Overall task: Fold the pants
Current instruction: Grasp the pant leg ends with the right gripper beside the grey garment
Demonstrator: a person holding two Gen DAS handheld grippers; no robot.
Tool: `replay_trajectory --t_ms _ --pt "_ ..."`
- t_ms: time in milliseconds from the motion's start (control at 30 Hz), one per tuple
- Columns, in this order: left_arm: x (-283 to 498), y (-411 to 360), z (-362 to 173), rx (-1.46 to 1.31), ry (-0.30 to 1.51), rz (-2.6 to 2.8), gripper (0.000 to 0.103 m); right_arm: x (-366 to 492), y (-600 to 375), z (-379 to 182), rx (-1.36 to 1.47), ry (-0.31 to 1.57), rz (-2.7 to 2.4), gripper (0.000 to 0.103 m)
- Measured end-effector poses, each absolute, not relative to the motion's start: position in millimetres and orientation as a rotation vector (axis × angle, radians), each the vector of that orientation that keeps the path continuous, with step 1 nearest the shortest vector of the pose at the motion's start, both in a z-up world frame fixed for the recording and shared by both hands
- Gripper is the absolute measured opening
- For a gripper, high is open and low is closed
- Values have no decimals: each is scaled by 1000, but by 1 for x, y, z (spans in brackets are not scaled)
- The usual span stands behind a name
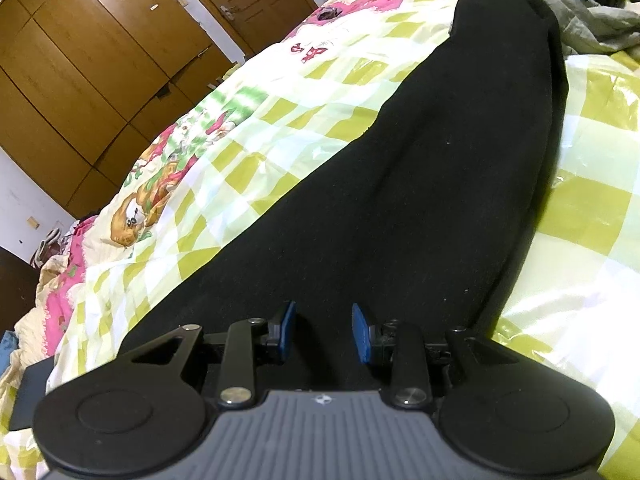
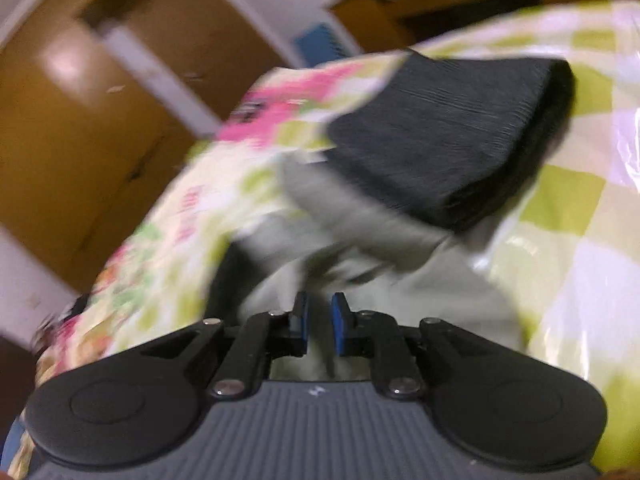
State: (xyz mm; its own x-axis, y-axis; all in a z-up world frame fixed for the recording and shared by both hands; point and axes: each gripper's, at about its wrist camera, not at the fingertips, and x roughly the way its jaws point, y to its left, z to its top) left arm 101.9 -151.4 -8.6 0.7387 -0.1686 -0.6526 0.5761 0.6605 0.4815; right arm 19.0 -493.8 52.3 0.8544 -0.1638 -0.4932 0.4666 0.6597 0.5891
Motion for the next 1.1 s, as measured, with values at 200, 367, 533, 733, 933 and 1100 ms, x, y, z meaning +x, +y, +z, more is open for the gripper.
replay_trajectory --t_ms 200,367,533,733,933,1100 --pt "101 -154 -8 743 605 -452 46 52 -477 13 857 530 -307 33" --pt "101 -152 -8 734 607 -458 46 65 -488 -6 947 477 -299 42" --pt "101 -154 -9 738 610 -450 46 76 -486 5 964 484 -221 8" --pt "100 -154 -7 742 608 -459 46 36 -495 51 967 336 -160 3" --pt "99 -155 -11 743 604 -456 46 -3 -506 70 907 304 -211 7" --pt "99 -155 -10 752 602 -460 46 16 -481 41 916 473 -121 8"
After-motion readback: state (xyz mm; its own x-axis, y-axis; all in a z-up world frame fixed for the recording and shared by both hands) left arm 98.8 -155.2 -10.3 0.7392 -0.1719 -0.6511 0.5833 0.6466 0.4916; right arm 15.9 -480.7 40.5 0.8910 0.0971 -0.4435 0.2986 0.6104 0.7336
